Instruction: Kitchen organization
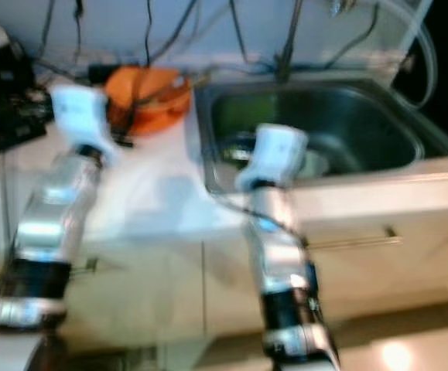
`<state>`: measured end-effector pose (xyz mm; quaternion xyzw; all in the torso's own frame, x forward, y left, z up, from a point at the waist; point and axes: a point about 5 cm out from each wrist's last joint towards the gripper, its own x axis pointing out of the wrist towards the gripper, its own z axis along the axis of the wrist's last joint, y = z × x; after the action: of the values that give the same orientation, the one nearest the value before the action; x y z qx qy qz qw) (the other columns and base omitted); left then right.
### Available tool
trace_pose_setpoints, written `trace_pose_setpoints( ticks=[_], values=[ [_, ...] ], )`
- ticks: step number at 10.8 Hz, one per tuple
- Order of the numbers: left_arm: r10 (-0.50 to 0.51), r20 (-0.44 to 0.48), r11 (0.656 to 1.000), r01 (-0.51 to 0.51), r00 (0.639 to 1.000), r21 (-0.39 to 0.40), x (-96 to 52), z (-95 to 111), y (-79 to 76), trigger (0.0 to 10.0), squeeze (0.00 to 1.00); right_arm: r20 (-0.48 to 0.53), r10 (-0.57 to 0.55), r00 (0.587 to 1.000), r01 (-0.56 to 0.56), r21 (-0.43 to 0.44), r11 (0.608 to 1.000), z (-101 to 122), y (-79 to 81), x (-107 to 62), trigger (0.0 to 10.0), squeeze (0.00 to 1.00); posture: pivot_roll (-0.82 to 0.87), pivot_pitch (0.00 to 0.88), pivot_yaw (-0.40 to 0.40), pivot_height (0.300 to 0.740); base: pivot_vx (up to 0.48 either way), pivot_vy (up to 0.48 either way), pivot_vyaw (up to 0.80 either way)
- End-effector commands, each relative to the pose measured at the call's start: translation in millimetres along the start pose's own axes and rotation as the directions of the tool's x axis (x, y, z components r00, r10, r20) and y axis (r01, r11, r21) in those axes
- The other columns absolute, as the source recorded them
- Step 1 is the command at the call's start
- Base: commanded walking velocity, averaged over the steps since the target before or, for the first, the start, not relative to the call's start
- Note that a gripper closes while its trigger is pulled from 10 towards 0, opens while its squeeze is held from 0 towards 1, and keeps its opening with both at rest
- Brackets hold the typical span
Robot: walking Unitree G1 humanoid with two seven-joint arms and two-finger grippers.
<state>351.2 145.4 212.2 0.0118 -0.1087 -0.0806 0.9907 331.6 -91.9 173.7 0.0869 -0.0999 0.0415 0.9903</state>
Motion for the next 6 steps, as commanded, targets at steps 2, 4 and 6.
trace_pose_setpoints(
  ticks=[2, 4, 6],
  values=[
    [-0.03, 0.012, 1.0, 0.03, 0.999, -0.006, 1.6, 3.1, -9.2, 10.0, 0.0, 0.004, -0.016, 1.0, 0.016, -0.027, 1.0, 1.8, -8.5, 0.7, 10.0, 0.0, -0.06, 0.0, 0.009, 0.74, 0.0, 0.0, 0.2],
    [-0.034, 0.011, 0.999, 0.034, 0.999, -0.008, 1.8, 3.6, -9.4, 10.0, 0.0, 0.0, -0.012, 1.0, 0.012, -0.027, 1.0, 1.0, -7.5, 0.6, 10.0, 0.0, -0.06, 0.0, 0.01, 0.74, 0.0, 0.0, 0.25],
    [-0.033, 0.01, 0.999, 0.033, 0.999, -0.007, 2.1, 3.5, -9.6, 10.0, 0.0, -0.002, -0.012, 1.0, 0.011, -0.03, 0.999, 0.6, -8.1, 0.9, 10.0, 0.0, -0.06, 0.0, 0.009, 0.74, 0.0, 0.0, 0.0]
  ],
)
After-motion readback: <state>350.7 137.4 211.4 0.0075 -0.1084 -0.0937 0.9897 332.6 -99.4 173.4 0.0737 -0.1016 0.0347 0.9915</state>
